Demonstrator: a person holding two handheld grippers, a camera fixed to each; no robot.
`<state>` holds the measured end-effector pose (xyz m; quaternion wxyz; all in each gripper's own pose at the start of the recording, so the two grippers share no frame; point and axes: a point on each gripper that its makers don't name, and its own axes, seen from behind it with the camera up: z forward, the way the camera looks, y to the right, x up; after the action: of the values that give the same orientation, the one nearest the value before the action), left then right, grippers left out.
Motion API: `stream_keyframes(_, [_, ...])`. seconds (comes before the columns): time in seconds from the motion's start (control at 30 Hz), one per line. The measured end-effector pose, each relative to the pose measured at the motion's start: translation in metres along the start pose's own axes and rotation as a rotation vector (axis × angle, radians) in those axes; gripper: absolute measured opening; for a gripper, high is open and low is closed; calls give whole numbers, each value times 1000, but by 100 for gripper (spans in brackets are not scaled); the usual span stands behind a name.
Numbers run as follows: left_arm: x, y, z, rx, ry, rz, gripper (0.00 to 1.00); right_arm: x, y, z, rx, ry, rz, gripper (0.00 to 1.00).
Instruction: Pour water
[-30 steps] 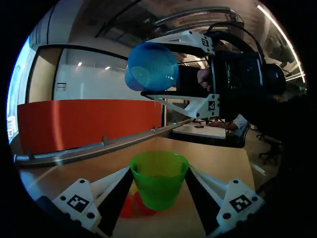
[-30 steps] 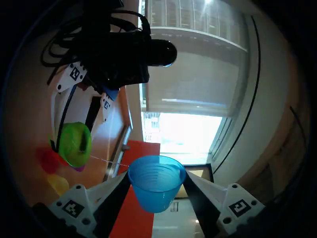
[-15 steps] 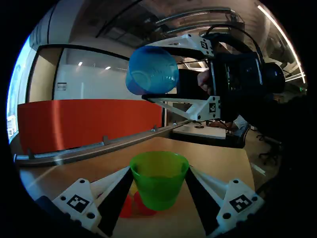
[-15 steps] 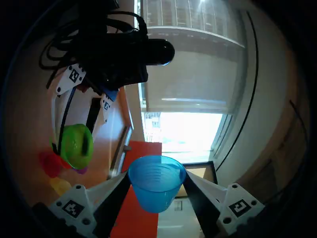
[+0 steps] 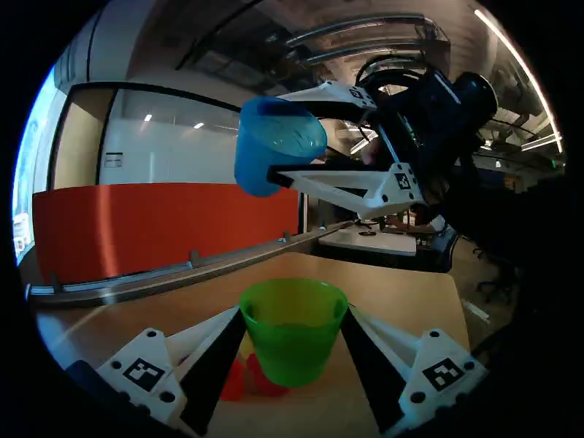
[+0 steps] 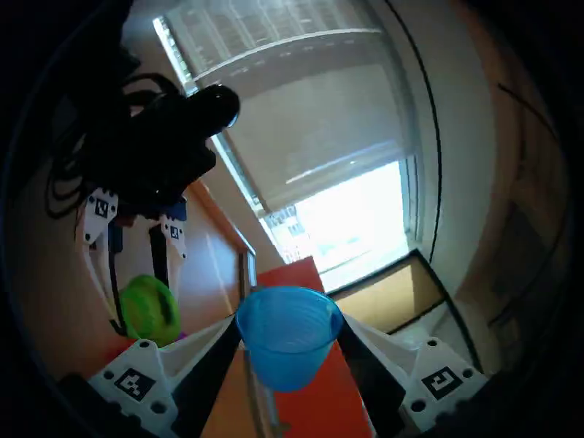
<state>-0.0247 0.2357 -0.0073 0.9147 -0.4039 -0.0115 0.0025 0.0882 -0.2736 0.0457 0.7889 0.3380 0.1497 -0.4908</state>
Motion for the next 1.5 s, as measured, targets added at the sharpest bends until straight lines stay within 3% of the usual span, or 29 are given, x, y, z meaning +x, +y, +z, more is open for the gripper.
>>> stream_keyframes(0.4, [-1, -3, -1, 8, -8, 3, 87, 10, -8, -6, 53, 51, 510, 91])
stream_keyframes(0.87, [-1, -3, -2, 10, -13, 10, 87, 17, -9, -3, 103, 85, 888, 91])
stream_keyframes(1.07, [0, -4, -3, 13, -18, 14, 87, 19, -6, -2, 116, 99, 966, 91])
stream_keyframes(1.5, [-2, -7, -5, 22, -28, 22, 87, 20, -11, -5, 131, 100, 977, 91])
